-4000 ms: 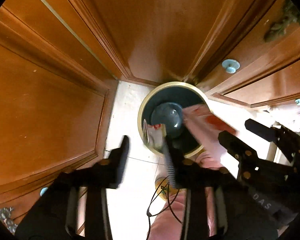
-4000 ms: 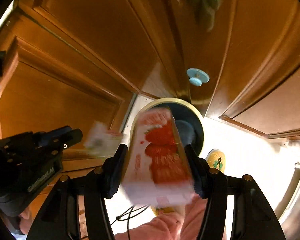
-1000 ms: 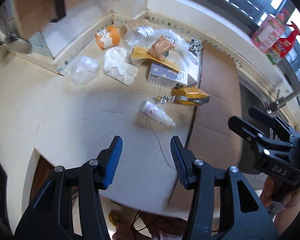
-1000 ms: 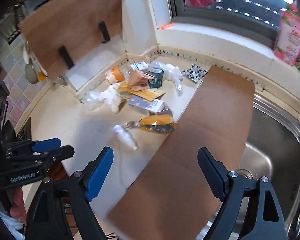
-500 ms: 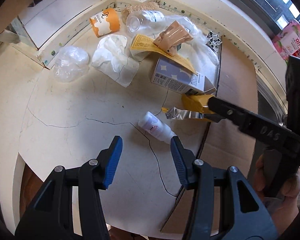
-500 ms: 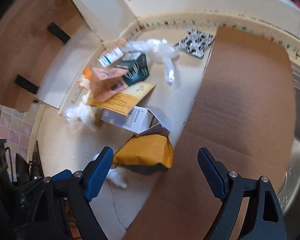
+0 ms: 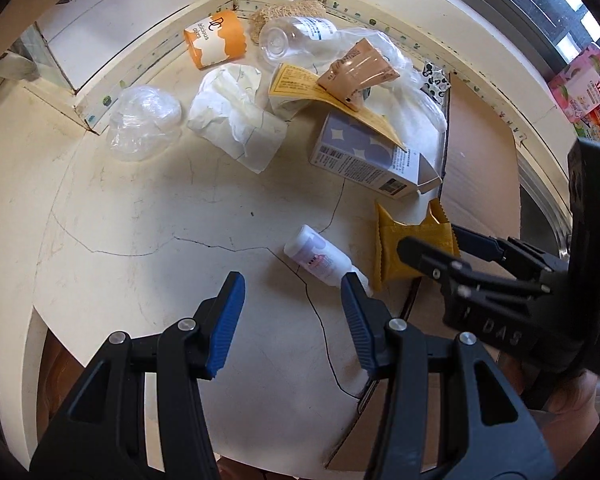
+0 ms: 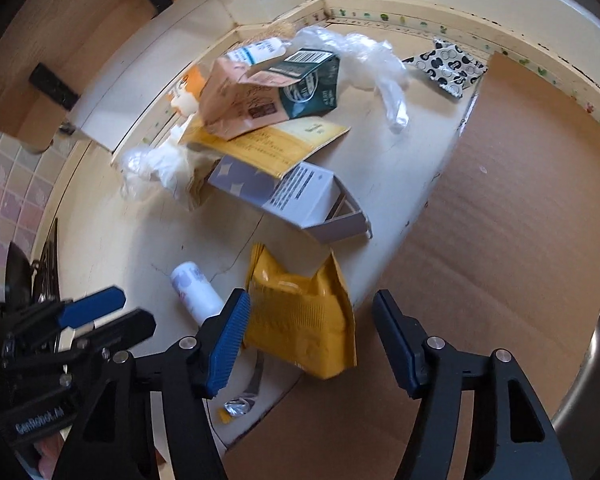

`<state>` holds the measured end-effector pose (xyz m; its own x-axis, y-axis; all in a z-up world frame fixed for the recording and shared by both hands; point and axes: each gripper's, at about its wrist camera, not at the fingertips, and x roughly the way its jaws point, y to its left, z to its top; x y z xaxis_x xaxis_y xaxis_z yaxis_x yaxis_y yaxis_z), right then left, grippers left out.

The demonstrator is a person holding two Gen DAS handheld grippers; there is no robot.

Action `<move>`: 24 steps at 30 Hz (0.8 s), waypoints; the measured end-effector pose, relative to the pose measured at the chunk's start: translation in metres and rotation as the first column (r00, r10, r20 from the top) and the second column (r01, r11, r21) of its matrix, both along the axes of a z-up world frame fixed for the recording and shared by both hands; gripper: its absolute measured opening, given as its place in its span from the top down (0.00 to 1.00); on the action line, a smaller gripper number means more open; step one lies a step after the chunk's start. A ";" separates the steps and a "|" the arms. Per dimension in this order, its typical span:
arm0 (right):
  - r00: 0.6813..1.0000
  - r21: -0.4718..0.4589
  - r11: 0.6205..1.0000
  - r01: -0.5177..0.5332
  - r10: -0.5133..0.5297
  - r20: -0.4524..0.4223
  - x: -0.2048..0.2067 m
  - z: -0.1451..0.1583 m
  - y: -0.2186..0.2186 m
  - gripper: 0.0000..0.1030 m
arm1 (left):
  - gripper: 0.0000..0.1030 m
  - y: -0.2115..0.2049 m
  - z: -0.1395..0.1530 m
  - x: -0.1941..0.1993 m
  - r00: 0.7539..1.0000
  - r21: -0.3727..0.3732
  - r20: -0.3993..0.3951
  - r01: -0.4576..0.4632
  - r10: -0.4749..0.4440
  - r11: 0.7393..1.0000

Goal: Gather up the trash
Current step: 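Grasp the yellow snack bag with the right tool, then grasp the small white bottle with the left tool while the right tool holds the bag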

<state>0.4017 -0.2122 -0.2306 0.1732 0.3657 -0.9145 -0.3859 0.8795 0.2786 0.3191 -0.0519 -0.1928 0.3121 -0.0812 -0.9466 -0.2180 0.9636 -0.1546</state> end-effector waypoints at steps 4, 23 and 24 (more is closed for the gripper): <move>0.998 -0.032 0.999 -0.041 0.043 0.054 -0.011 0.002 0.002 0.40 | 0.54 -0.002 -0.007 0.004 1.000 -0.003 -0.014 0.003 -0.003 1.000; 0.990 0.128 0.991 0.048 -0.064 0.126 -0.028 0.040 -0.040 0.89 | 0.54 -0.025 -0.030 0.031 0.999 0.007 -0.048 0.003 -0.003 1.000; 0.990 0.129 0.990 0.050 -0.066 0.121 -0.029 0.039 -0.040 0.89 | 0.55 -0.027 -0.032 0.033 0.999 0.007 -0.049 0.001 -0.001 1.000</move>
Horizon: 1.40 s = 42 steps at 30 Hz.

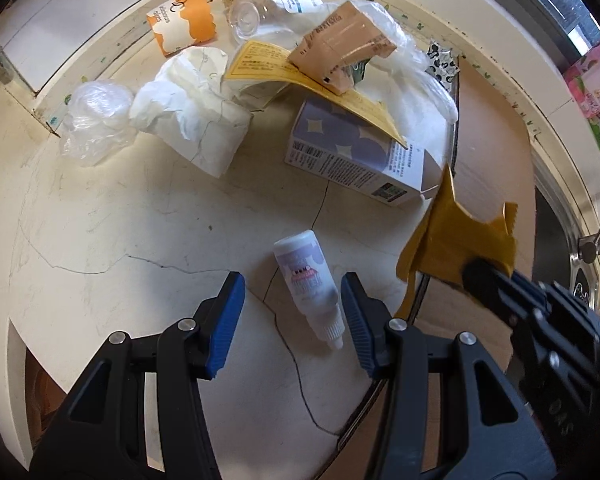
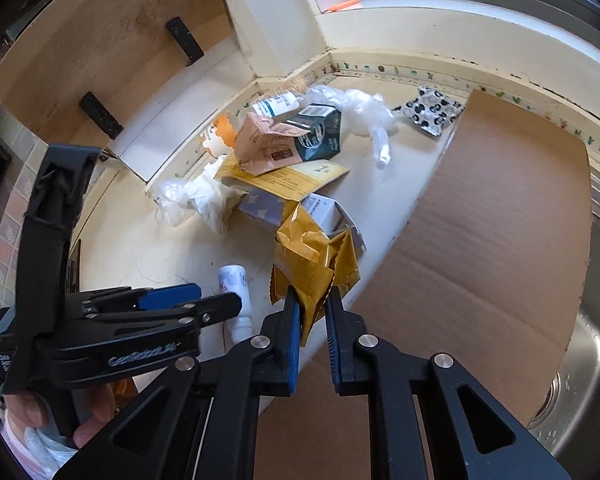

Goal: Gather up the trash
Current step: 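Grasp the small white bottle with the left tool while the right tool holds the bag, then carry the bottle and yellow bag down to the trash bin with both tools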

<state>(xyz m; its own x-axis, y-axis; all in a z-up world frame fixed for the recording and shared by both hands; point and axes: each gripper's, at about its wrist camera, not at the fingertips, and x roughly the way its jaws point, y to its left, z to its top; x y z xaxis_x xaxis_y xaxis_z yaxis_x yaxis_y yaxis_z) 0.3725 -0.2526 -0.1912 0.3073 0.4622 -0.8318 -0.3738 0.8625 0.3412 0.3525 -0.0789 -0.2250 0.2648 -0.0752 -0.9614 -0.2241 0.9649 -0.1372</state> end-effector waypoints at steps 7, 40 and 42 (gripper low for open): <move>1.000 -0.001 1.000 0.012 -0.012 -0.012 -0.012 -0.006 -0.001 0.90 | 0.79 -0.008 -0.003 0.005 1.000 0.045 0.026 0.001 -0.002 0.999; 0.991 0.078 0.989 0.128 -0.131 0.033 -0.341 0.044 0.078 0.91 | 0.81 0.053 0.081 -0.307 0.943 0.118 0.178 0.264 -0.282 0.957; 0.989 0.069 0.987 0.143 -0.145 0.017 -0.364 0.032 0.084 0.91 | 0.81 0.057 0.068 -0.328 0.939 0.111 0.163 0.287 -0.302 0.952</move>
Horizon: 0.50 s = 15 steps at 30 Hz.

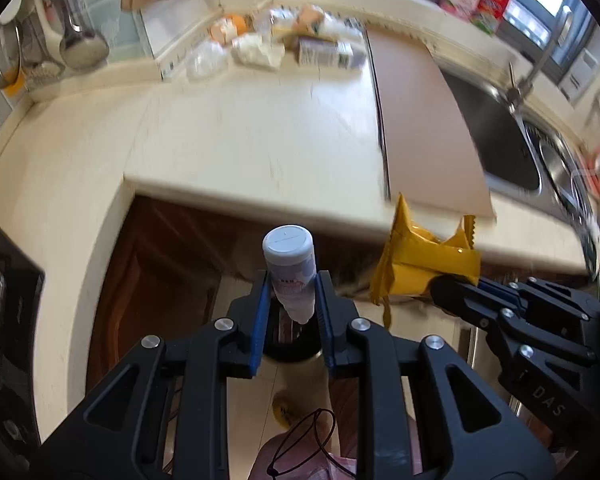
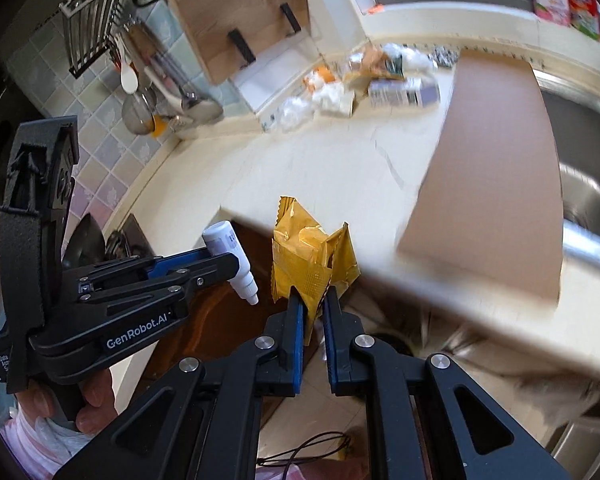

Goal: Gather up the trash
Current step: 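Carry the bottle and yellow bag down to the trash bin with both tools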

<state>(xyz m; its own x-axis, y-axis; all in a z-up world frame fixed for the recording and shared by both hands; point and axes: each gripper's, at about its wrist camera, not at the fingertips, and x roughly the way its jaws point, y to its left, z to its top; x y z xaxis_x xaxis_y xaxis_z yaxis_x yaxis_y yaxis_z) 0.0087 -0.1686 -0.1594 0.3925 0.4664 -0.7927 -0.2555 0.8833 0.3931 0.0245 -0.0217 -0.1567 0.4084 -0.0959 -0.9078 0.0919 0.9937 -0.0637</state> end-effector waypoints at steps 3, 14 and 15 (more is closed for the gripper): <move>0.999 -0.017 1.000 0.014 -0.015 -0.044 -0.031 -0.025 0.007 0.91 | 0.81 0.003 -0.020 -0.021 1.000 0.012 -0.022 0.023 -0.023 1.000; 0.971 -0.073 0.995 0.074 -0.089 -0.223 -0.084 -0.167 0.014 0.91 | 0.81 0.002 -0.154 -0.057 0.993 0.049 -0.105 0.060 -0.055 0.997; 0.965 -0.078 0.993 0.084 -0.101 -0.240 -0.086 -0.188 0.013 0.91 | 0.81 0.002 -0.172 -0.056 0.992 0.053 -0.118 0.059 -0.053 0.997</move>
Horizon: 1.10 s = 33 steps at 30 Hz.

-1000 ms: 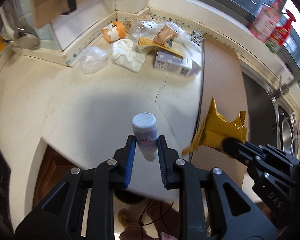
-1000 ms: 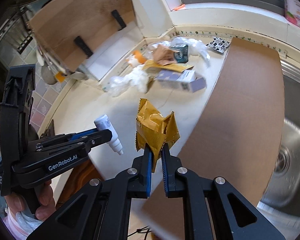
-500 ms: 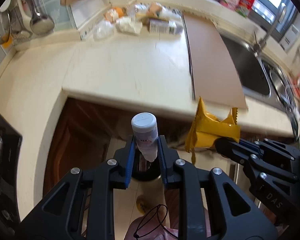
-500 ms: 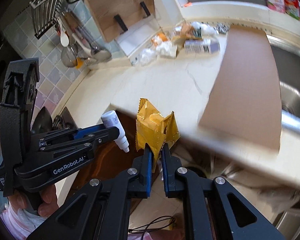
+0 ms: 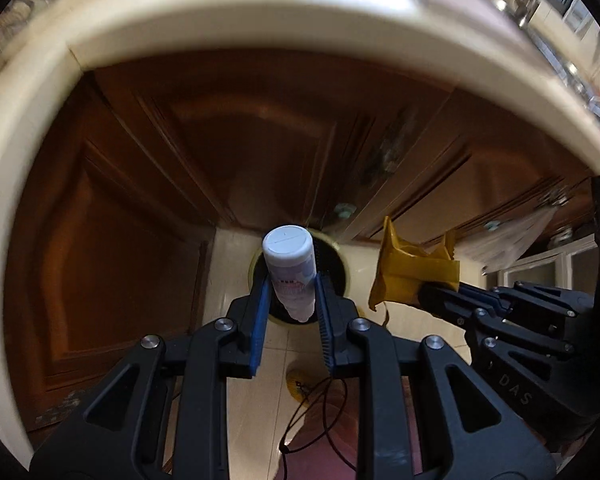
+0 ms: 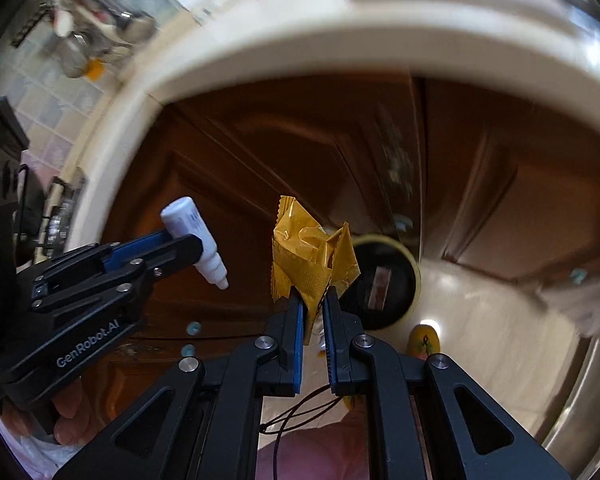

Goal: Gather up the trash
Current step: 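Carry the bottle and yellow bag down to the trash bin with both tools, then open both tools to drop the bottle and bag into the bin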

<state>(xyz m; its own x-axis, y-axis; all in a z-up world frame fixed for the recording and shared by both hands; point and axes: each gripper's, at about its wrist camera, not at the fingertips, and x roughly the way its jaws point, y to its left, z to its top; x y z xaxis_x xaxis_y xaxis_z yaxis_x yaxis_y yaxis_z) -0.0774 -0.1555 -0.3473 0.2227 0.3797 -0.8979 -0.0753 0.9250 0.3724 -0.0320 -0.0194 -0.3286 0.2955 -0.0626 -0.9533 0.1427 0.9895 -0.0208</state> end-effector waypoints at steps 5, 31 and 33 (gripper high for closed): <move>0.997 -0.012 1.000 0.019 -0.020 -0.079 -0.001 -0.093 0.003 0.91 | 0.81 0.006 -0.094 0.004 0.996 -0.013 -0.079 -0.036 0.035 0.999; 0.983 -0.046 0.998 0.035 -0.043 -0.178 0.044 -0.287 0.011 0.61 | 0.33 0.038 -0.271 0.038 0.976 0.038 -0.189 -0.105 0.111 0.994; 0.981 -0.050 0.998 0.026 -0.035 -0.189 0.042 -0.283 0.011 0.61 | 0.33 0.040 -0.265 0.037 0.975 0.033 -0.188 -0.111 0.115 0.993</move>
